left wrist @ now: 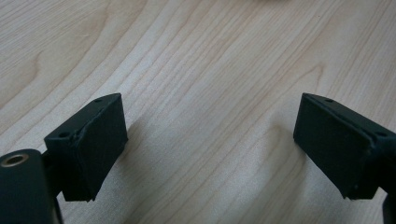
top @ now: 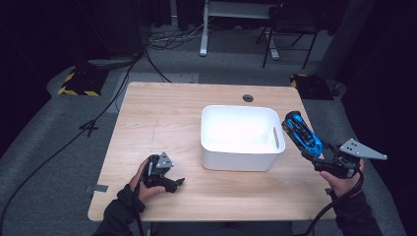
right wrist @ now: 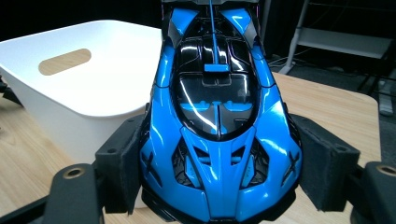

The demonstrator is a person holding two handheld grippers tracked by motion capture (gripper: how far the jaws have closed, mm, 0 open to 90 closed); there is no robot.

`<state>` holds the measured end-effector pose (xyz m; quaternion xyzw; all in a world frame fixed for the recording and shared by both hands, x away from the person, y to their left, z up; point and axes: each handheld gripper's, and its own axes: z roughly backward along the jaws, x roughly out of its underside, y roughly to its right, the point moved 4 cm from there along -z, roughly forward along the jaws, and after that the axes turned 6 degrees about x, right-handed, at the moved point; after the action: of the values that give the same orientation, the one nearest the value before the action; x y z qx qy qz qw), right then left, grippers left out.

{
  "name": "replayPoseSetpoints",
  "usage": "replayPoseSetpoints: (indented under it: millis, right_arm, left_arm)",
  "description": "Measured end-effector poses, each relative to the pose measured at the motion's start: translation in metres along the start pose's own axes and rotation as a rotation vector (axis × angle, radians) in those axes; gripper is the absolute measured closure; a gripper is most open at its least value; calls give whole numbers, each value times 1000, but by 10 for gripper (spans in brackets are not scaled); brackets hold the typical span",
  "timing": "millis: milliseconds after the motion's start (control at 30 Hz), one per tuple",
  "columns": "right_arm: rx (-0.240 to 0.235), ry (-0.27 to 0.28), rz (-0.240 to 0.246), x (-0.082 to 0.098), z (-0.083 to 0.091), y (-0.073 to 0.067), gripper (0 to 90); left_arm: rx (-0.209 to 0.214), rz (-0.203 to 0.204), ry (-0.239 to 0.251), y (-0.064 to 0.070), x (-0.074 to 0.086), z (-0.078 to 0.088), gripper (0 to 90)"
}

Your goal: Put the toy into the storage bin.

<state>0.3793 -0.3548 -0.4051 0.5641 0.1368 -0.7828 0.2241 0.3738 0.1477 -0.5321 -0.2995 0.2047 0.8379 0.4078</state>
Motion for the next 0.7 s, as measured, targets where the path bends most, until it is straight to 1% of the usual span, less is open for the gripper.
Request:
replayPoseSetpoints:
  millis: [133, 167, 300, 467, 500, 533, 600, 700]
  right_arm:
    - [-23, -5, 9, -7, -2, -7, 264]
    - [-28, -7, 25, -9, -3, -8, 263]
    - [-44, -14, 50, -15, -6, -13, 263]
    - [-66, -20, 58, -21, -11, -20, 264]
    - [-70, -20, 67, -22, -12, -21, 264]
    - [-72, -23, 70, -23, -13, -22, 264]
    - [-80, -28, 74, -26, -16, -25, 264]
    - [-89, -36, 84, -29, -19, -28, 264]
  left_arm:
    - [0, 0, 0, 0, 0, 0, 101]
    - [0, 0, 0, 0, 0, 0, 101]
    - [0, -1, -1, 0, 0, 0, 100]
    - [1, -2, -1, 0, 0, 0, 99]
    - [2, 2, 1, 0, 0, 0, 99]
    - [2, -2, -2, 0, 0, 0, 99]
    - [1, 3, 1, 0, 0, 0, 99]
    - [2, -2, -2, 0, 0, 0, 99]
